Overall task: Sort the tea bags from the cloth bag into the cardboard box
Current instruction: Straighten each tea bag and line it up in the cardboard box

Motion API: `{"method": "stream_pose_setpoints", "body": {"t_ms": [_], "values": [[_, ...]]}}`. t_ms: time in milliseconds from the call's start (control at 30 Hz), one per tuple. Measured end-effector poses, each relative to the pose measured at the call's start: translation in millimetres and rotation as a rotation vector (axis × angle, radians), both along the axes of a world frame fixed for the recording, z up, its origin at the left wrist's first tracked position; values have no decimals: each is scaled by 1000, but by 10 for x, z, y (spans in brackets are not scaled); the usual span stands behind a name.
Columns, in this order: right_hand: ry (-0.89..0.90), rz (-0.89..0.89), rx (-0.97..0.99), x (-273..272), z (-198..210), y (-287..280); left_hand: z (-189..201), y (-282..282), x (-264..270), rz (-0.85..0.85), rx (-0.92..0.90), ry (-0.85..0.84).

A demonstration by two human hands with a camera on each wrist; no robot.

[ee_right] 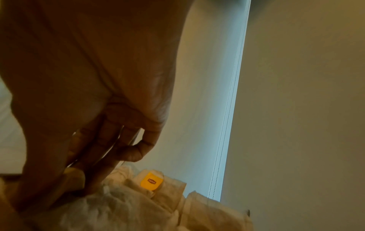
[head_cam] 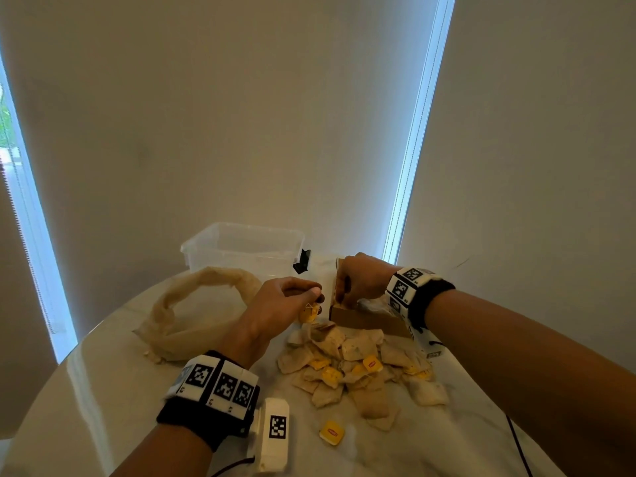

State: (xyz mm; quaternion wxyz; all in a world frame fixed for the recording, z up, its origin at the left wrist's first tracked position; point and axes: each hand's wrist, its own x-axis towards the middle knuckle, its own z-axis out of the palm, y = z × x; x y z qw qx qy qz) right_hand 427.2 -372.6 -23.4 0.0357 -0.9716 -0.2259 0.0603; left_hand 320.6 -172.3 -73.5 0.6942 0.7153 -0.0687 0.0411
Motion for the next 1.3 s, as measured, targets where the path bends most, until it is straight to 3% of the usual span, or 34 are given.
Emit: {"method": "stream_pose_setpoints", "body": {"t_ms": [300,567,933,1067,1300], "values": [[-191,40,-4,-22,-169,-26,-18,-11,24,11,26,-1],[-153,55,40,16,-180,-75,3,-22,3,19,47,-9],[-311,38,11,21,-266,-56,13,-49,-33,18,49,-25],[-281,0,5,22,-266,-88,24,-66,-35,19,45,6],[-186,-30,230,-179,9,-220,18,-76,36,-9,-17,166]]}}
